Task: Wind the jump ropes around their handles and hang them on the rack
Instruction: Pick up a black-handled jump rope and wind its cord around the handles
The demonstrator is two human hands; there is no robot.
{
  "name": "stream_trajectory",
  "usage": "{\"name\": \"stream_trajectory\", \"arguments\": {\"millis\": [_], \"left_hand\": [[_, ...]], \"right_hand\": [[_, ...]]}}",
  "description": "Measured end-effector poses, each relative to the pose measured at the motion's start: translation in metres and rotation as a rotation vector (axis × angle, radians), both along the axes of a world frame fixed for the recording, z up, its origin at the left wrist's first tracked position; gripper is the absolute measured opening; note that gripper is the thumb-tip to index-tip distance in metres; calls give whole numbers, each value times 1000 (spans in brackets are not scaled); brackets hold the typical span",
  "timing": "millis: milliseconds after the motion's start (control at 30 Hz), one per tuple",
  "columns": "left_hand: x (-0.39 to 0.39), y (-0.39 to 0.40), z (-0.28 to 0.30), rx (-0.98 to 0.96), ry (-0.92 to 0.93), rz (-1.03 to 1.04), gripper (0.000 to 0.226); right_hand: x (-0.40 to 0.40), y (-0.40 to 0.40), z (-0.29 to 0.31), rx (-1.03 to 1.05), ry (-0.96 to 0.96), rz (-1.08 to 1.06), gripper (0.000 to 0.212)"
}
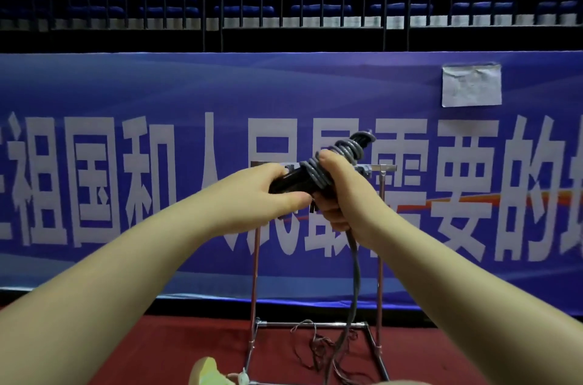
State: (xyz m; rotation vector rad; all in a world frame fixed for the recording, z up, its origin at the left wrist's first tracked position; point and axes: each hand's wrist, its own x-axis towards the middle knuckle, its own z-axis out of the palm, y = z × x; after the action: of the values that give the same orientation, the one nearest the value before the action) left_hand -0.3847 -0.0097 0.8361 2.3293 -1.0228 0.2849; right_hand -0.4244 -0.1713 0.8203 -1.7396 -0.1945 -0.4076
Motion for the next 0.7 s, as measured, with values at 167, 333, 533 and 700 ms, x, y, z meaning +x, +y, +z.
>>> {"name": "stream_trajectory", "arguments": {"millis": [167,333,533,700], "left_hand": [[-9,10,-6,-268,866,-571,64],[-16,-1,-19,-394,1190,-831,68],[-21,4,-11,-414,980,-507,66],[-19,8,-11,-431,861,-385,65]], "right_hand": [[-2,-1,0,200,-212,387,40],[-5,3,5,188,-301,353,38],[3,-13,-6,-90,-150,293,54],[4,-7,-7,-136,-78,268,56]]}}
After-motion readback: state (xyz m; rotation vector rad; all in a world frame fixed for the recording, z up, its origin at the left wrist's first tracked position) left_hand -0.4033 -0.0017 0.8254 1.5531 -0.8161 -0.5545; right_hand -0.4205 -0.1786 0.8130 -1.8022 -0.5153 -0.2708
